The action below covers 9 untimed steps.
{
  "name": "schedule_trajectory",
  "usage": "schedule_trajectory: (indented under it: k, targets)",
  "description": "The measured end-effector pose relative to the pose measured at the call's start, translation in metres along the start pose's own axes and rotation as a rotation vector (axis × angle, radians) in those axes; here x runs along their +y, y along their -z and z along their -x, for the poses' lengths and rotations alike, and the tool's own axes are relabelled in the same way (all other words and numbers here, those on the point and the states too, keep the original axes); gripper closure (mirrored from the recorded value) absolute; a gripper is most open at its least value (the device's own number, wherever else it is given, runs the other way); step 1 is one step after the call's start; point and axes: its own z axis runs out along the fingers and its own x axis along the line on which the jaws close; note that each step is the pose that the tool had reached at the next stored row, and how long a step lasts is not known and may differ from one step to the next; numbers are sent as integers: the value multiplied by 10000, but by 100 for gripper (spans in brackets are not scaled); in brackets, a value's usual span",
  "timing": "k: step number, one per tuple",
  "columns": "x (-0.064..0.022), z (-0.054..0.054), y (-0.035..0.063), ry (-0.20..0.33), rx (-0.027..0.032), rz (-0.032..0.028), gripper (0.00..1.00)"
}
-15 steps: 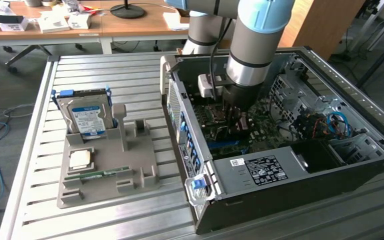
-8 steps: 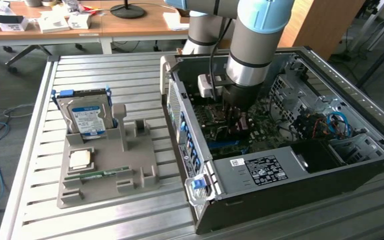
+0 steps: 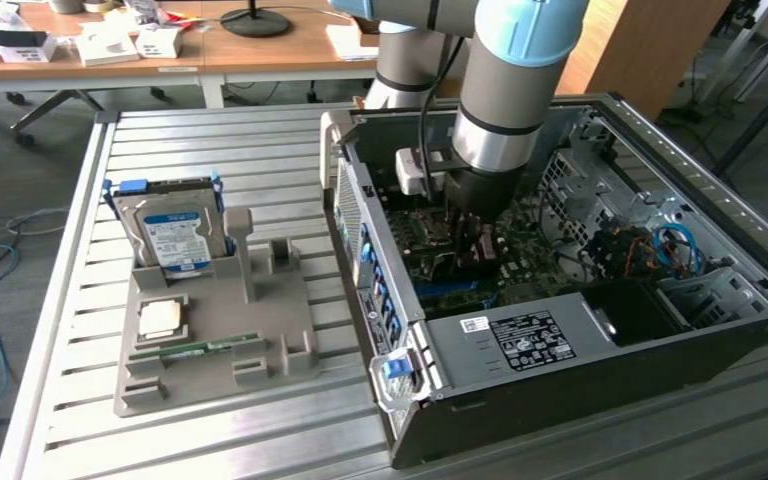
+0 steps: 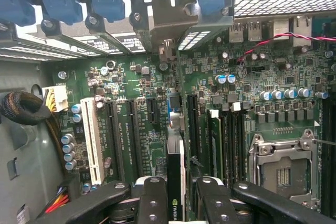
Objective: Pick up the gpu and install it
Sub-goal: 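Insert the gpu into the slot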
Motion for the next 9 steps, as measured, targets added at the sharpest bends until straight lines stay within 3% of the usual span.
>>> schedule_trajectory:
  k: [9]
  targets:
    - [-1,0,7,1,1,0,74]
